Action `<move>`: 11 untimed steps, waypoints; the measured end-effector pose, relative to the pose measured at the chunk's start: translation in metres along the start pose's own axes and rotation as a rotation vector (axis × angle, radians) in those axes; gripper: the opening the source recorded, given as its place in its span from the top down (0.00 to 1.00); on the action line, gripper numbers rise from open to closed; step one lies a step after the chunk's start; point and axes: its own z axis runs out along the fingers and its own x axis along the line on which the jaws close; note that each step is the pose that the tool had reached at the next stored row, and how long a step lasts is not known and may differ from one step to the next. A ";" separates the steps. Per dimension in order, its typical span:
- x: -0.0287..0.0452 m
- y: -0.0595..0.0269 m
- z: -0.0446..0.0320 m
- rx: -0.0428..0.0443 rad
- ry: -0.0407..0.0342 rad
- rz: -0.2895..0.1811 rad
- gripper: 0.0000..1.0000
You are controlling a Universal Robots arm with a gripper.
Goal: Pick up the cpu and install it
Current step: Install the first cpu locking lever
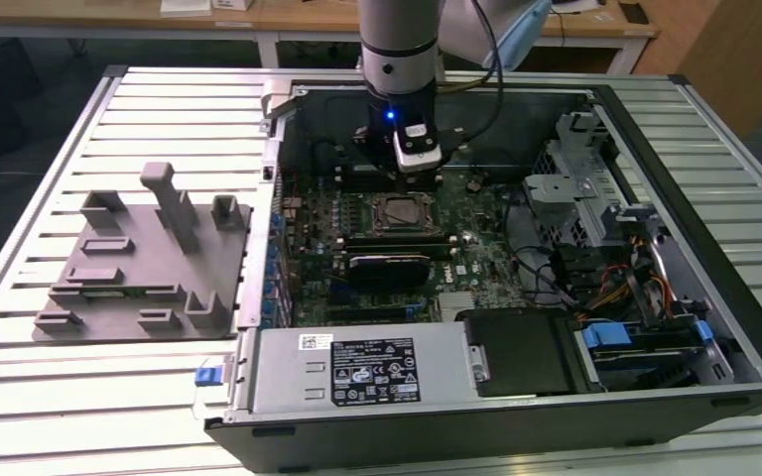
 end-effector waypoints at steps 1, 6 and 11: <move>0.0000 0.0000 0.0000 0.0000 -0.0001 0.000 0.89; -0.0002 0.0002 0.0001 0.0008 -0.0001 -0.011 0.89; -0.0009 0.0004 0.0004 0.0068 -0.0012 -0.055 0.89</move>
